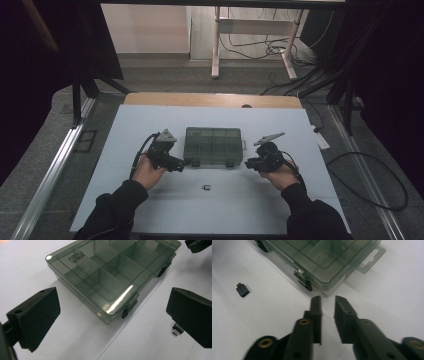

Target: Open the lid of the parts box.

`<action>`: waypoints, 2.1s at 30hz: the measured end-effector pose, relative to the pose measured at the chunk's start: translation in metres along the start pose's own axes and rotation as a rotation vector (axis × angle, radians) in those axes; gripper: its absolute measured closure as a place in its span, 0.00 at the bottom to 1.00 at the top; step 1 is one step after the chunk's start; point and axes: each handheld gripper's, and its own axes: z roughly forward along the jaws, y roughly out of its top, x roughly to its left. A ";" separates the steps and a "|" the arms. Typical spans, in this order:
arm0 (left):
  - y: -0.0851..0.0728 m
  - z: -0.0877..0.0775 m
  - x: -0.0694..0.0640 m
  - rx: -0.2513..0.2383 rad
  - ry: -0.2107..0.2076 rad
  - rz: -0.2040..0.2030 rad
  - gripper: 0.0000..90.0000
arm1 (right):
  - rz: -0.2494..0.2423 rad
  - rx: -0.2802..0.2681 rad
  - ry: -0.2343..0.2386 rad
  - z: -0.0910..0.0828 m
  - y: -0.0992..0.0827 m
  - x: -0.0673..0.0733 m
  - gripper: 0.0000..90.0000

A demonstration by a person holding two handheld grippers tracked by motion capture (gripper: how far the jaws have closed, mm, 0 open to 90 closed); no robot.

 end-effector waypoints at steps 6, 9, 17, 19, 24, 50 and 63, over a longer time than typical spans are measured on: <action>-0.001 0.003 0.001 0.013 0.004 0.000 0.00 | 0.002 0.025 0.003 0.006 -0.002 -0.003 0.99; -0.001 0.003 0.001 0.015 0.004 0.001 0.00 | 0.000 0.040 0.010 0.011 -0.003 -0.003 0.99; -0.001 0.004 0.003 0.017 0.016 0.005 0.00 | -0.018 0.061 -0.008 0.027 -0.003 -0.003 0.99; -0.001 0.004 0.003 0.016 0.017 0.006 0.00 | -0.017 0.062 -0.004 0.029 -0.003 -0.003 0.99; -0.001 0.004 0.003 0.018 0.021 0.010 0.00 | 0.002 0.073 -0.009 0.035 -0.002 -0.003 0.99; 0.000 0.003 0.006 0.031 0.013 0.001 0.00 | 0.003 0.008 -0.012 0.024 0.001 -0.002 0.99; 0.000 0.000 0.008 0.016 0.002 -0.035 0.00 | 0.004 -0.016 -0.005 0.017 0.001 -0.003 0.99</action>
